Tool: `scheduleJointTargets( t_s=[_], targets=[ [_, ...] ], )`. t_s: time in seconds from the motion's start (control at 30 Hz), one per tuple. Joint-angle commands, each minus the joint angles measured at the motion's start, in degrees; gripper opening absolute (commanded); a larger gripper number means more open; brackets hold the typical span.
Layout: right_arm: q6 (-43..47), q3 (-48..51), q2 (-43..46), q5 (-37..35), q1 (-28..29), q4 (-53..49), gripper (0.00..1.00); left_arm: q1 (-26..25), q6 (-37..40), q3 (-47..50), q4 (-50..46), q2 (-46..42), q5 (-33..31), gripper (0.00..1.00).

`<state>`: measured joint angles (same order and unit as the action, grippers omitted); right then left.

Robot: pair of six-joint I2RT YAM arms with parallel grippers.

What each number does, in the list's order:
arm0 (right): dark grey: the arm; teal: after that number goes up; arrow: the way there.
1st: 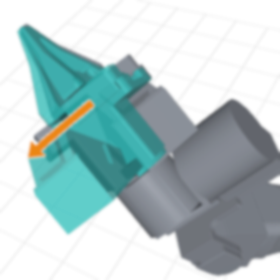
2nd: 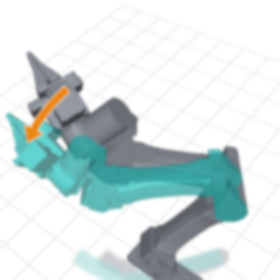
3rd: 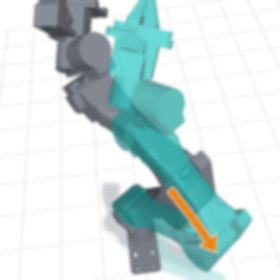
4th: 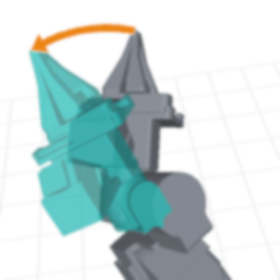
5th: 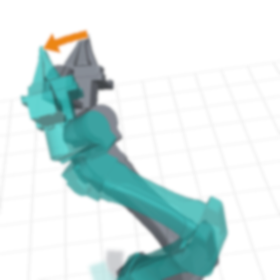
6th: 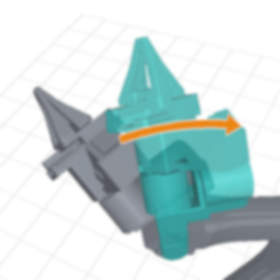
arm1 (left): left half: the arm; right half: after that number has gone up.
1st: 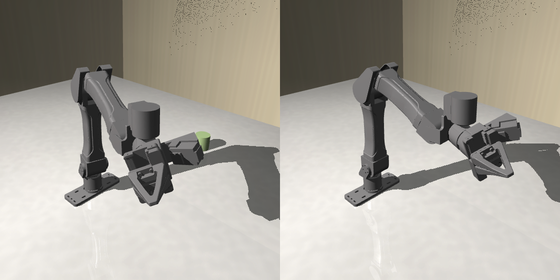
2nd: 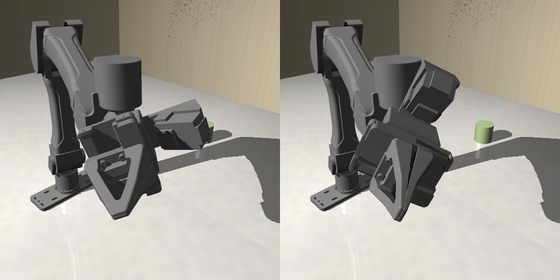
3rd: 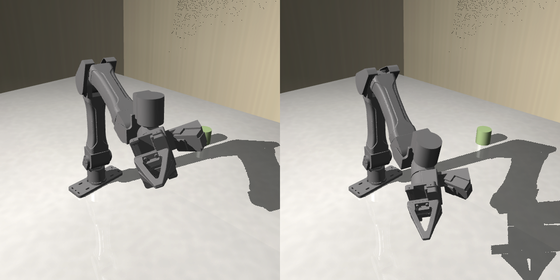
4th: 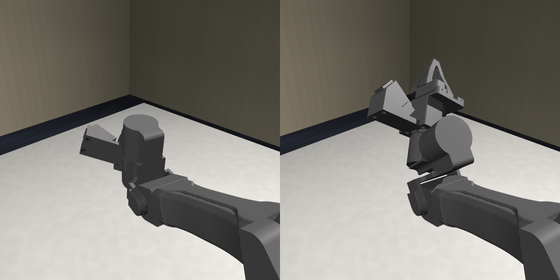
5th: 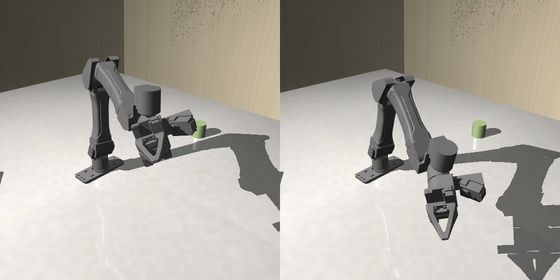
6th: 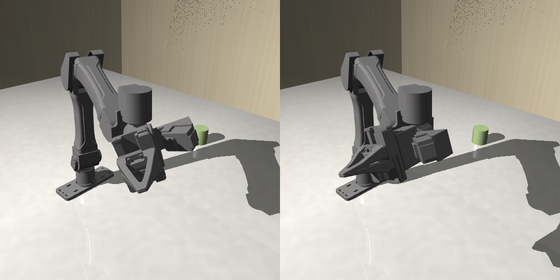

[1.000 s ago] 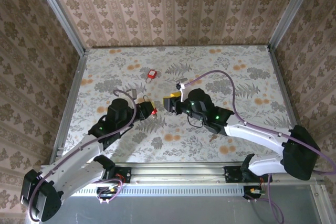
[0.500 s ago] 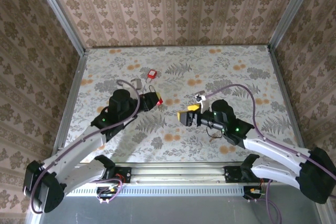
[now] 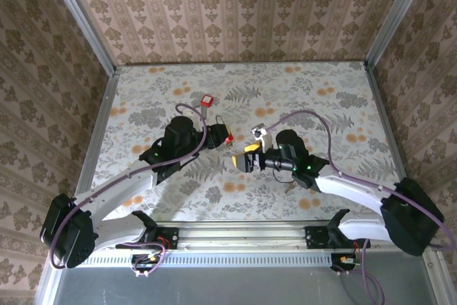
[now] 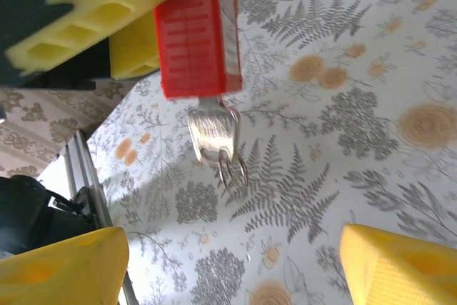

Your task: Unlock with the key

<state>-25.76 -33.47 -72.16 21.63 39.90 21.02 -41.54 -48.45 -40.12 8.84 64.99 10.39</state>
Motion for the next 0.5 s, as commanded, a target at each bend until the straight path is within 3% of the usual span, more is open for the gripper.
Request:
scheduleJointTargets(
  t_s=[0.0, 0.33, 0.47],
  targets=[
    [-0.5, -4.4, -2.9, 4.4, 0.0, 5.3, 0.78, 0.2, -0.8, 0.9, 4.3, -0.7, 1.1, 0.00],
    [2.1, -13.4, -8.4, 3.7, 0.2, -2.6, 0.77, 0.7, -3.8, 6.3, 11.2, -0.9, 2.4, 0.00],
    [2.8, -15.9, -10.9, 4.1, 0.1, -4.6, 0.71, 0.8, -4.4, 7.6, 11.8, -2.1, 2.5, 0.00]
  ],
)
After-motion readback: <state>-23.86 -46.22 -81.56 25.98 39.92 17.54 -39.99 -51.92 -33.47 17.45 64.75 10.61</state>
